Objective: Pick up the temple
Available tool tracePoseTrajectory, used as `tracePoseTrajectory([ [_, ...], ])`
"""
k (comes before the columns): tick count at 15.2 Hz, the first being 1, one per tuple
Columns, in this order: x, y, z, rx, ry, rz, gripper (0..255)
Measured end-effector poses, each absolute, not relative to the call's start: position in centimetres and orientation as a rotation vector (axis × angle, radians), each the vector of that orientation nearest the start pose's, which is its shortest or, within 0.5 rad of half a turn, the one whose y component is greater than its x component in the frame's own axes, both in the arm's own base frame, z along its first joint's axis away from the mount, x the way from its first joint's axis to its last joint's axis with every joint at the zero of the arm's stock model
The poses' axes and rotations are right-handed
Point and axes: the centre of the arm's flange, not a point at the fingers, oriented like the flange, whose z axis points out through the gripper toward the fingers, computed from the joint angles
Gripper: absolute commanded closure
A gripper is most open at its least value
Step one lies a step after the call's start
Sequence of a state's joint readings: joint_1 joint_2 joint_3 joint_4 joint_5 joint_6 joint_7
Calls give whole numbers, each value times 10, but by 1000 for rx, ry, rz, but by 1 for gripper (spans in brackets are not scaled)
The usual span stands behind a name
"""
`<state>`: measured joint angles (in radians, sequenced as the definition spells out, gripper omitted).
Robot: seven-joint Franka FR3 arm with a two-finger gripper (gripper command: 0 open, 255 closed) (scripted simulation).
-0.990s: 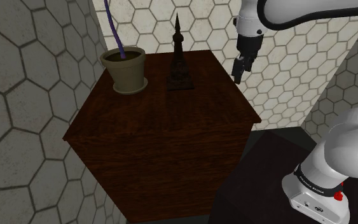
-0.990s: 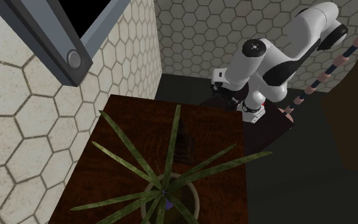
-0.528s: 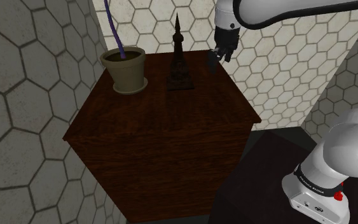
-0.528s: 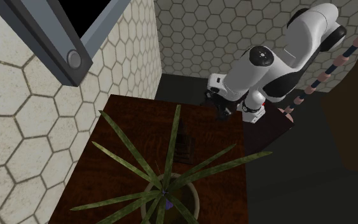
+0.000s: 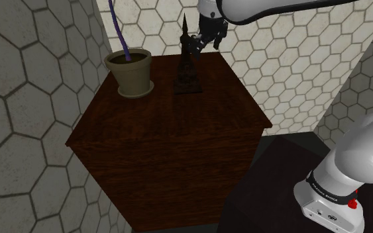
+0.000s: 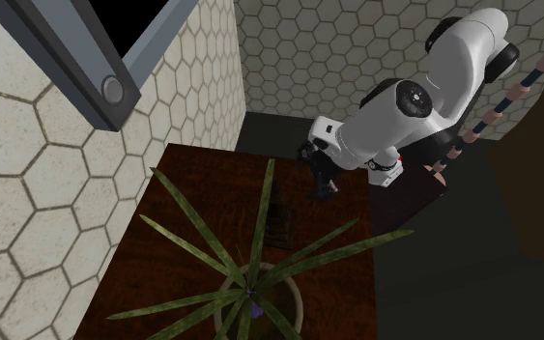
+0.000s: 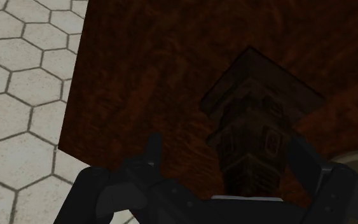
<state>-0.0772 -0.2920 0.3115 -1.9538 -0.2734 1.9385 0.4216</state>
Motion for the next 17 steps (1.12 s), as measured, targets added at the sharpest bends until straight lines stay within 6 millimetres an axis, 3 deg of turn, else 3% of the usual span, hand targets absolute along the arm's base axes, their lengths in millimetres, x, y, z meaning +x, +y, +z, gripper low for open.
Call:
tracePoseTrajectory([
  [8, 538, 153, 672, -3297, 409, -914, 0],
  [16, 543, 154, 638, -3293, 426, -937, 0],
  [17, 543, 153, 636, -3292, 426, -937, 255],
])
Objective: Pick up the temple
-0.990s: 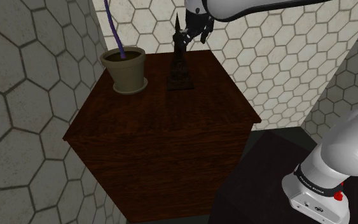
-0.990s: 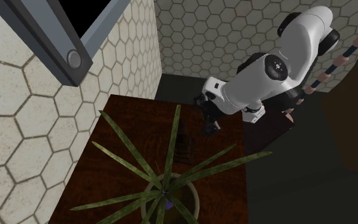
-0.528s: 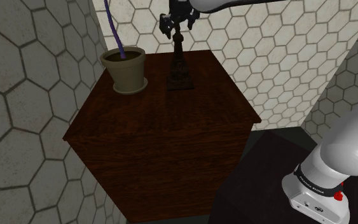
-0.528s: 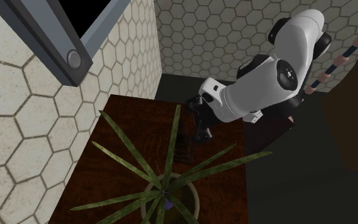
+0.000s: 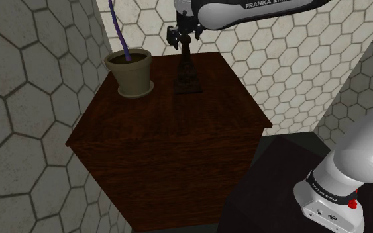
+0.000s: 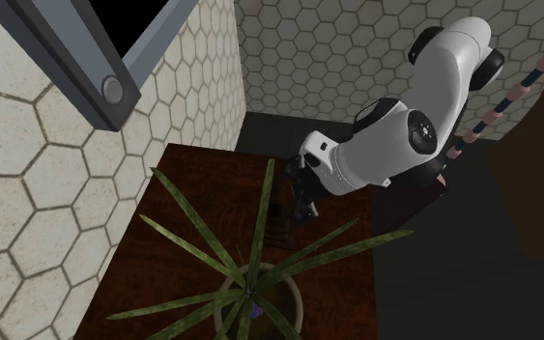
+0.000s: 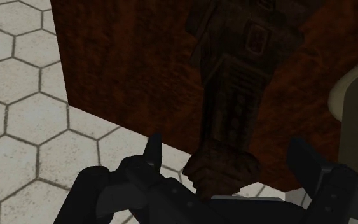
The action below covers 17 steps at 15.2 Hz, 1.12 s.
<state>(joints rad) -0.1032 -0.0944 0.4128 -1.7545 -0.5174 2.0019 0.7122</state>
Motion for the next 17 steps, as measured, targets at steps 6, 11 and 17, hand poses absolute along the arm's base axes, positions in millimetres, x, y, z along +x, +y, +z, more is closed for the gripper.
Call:
tracePoseTrajectory([
  [6, 543, 153, 636, -3292, 426, -939, 255],
  [11, 543, 153, 637, -3292, 427, -937, 255],
  [17, 543, 154, 666, -3293, 426, -935, 255],
])
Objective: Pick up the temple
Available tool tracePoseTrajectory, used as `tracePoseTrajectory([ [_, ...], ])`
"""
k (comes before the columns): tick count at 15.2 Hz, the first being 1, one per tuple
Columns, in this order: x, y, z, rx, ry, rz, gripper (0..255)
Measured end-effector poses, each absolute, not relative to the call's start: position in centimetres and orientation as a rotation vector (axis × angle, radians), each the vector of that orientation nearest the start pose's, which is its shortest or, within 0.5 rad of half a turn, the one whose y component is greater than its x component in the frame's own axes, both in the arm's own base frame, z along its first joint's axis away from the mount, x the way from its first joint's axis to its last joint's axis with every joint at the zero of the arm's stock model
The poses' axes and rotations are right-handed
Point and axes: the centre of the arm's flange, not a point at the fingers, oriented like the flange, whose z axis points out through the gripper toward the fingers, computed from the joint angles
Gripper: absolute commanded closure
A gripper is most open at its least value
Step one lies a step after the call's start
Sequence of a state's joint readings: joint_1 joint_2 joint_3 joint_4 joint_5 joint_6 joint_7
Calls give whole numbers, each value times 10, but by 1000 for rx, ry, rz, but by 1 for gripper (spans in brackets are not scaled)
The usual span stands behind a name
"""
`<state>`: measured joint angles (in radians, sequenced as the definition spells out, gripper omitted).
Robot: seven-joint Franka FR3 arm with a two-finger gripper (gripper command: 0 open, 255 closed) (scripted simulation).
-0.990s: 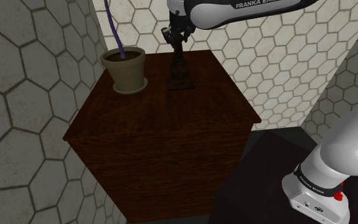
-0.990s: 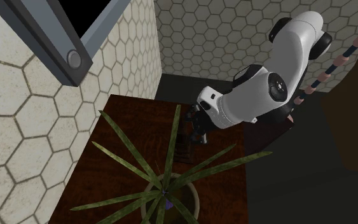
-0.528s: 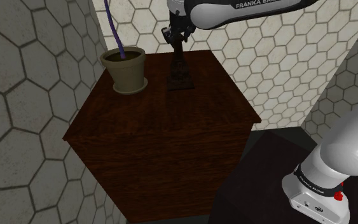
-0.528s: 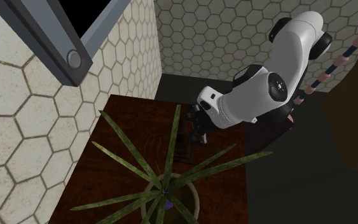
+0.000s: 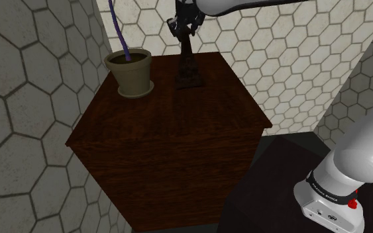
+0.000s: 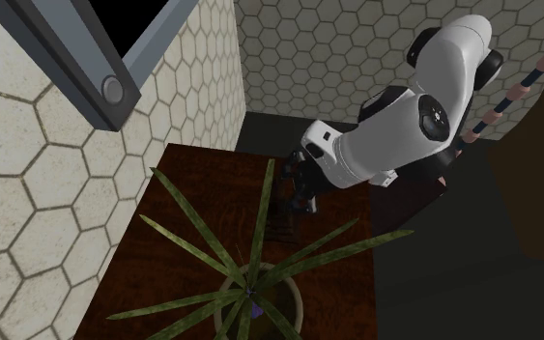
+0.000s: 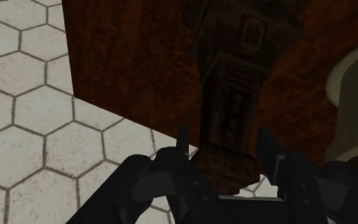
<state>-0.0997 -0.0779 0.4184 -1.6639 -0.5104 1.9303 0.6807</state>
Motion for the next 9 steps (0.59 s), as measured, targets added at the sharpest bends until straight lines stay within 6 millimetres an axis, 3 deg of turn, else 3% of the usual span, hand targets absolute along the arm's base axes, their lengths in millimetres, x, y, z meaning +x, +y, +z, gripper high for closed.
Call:
tracePoseTrajectory([
  [9, 543, 153, 711, -3293, 426, -936, 255],
])
